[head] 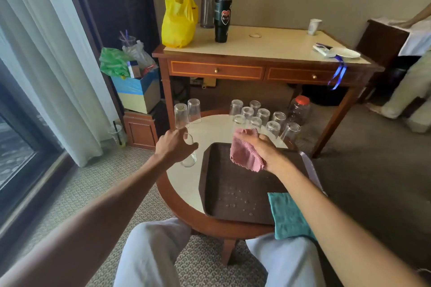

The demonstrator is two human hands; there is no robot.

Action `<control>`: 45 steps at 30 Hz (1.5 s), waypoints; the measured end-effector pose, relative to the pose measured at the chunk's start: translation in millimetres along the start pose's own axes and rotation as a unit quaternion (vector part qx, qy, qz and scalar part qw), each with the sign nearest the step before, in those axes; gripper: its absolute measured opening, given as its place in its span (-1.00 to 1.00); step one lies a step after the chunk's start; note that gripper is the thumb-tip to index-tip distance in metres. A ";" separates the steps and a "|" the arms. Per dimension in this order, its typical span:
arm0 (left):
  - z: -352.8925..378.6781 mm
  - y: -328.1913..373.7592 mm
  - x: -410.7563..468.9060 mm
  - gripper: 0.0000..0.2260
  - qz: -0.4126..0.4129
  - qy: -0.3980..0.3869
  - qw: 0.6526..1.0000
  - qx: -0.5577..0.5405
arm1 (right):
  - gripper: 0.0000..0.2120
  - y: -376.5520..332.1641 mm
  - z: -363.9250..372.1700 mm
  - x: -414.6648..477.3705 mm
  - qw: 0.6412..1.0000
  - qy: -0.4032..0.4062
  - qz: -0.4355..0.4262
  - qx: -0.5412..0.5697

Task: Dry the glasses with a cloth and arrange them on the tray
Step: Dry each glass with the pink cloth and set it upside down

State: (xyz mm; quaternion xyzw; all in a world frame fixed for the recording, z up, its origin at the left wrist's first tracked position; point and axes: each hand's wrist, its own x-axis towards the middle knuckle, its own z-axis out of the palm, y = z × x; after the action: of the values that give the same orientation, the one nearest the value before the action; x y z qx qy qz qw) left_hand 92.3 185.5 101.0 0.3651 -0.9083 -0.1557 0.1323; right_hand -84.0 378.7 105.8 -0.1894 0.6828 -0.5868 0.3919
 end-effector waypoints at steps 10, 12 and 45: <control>53.9 -23.3 -12.1 -0.50 -0.002 -0.040 0.997 0.067 | -0.44 27.3 8.5 11.0 0.999 0.018 0.030 0.012; 58.5 -25.8 -10.4 -0.48 -0.002 -0.045 0.996 0.074 | -0.45 28.2 8.2 11.7 0.999 0.006 0.029 0.017; -12.6 87.6 -3.0 -0.93 -0.083 -0.162 0.904 -0.387 | -0.48 26.7 3.1 -26.2 0.994 -0.063 -0.010 0.092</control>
State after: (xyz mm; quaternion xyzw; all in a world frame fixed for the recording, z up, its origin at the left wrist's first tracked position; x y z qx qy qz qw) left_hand 44.4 245.3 145.4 0.3293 -0.7521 -0.5619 0.1011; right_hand -60.0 401.9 88.6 -0.1962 0.5981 -0.6379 0.4436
